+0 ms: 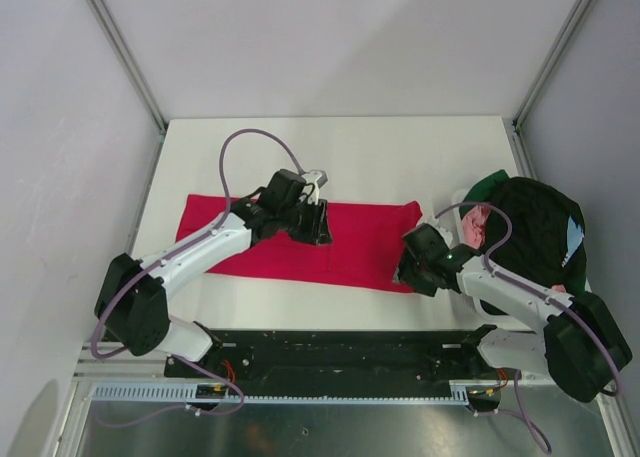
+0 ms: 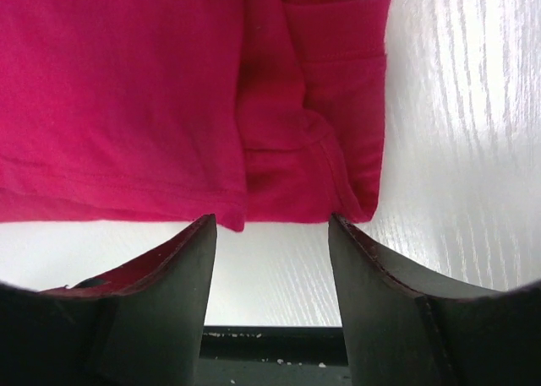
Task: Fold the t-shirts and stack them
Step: Rotate the tshirt 80 degrees
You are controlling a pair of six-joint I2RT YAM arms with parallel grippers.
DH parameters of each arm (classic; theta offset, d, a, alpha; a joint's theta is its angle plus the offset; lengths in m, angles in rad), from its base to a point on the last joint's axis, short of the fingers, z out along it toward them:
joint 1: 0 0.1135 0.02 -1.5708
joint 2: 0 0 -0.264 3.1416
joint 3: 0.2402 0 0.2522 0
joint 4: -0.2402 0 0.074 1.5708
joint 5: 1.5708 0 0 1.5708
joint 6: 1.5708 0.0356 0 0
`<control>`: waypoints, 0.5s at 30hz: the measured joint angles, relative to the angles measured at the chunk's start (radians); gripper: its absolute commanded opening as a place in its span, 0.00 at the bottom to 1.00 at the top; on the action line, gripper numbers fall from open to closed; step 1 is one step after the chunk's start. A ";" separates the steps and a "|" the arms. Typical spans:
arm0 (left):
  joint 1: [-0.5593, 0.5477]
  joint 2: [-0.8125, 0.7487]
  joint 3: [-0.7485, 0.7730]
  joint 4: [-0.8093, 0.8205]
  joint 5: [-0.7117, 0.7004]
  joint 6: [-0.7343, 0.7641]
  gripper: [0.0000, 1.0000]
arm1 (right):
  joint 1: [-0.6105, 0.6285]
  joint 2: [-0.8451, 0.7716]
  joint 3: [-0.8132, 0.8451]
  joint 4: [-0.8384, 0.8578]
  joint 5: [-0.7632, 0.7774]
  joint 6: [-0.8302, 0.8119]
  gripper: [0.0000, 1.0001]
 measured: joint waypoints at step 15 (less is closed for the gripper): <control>0.035 0.002 -0.001 -0.001 -0.007 0.001 0.41 | -0.179 0.111 -0.021 0.126 -0.086 -0.095 0.26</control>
